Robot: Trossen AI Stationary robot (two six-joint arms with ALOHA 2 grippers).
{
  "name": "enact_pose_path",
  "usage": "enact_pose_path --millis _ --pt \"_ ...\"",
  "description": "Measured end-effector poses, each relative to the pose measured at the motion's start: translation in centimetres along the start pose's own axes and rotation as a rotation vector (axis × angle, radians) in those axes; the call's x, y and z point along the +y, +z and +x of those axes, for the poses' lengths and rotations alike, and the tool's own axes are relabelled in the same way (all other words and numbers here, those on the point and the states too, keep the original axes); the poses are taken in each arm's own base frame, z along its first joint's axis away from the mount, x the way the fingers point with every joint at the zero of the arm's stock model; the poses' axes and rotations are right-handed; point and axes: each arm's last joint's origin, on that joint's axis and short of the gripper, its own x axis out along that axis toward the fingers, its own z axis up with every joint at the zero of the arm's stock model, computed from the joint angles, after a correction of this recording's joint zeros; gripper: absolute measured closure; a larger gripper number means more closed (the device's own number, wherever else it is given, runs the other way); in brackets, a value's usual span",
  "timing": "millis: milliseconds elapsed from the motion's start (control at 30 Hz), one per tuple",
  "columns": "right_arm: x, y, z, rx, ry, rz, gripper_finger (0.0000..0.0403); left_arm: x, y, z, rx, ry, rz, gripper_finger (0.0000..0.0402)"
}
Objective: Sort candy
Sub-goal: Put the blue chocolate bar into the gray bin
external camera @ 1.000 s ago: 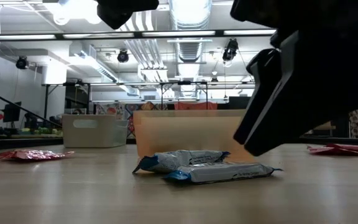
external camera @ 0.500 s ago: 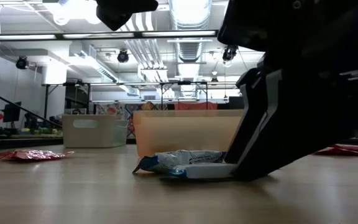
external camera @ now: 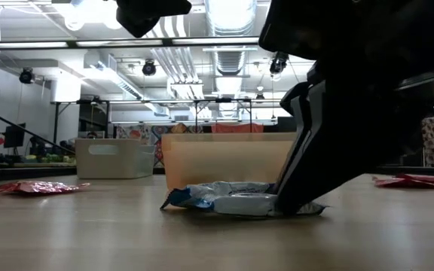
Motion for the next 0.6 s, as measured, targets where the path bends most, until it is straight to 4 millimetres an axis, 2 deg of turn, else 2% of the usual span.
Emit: enact_pose_path --millis 367,600 --pt "-0.3 0.5 -1.3 -0.005 0.008 -0.013 0.0395 0.0 0.0 0.0 0.001 0.000 -0.001 0.0246" --pt "-0.1 0.7 -1.9 -0.059 -0.050 -0.032 0.0395 -0.3 -0.4 -0.1 0.033 -0.006 -0.015 0.0246"
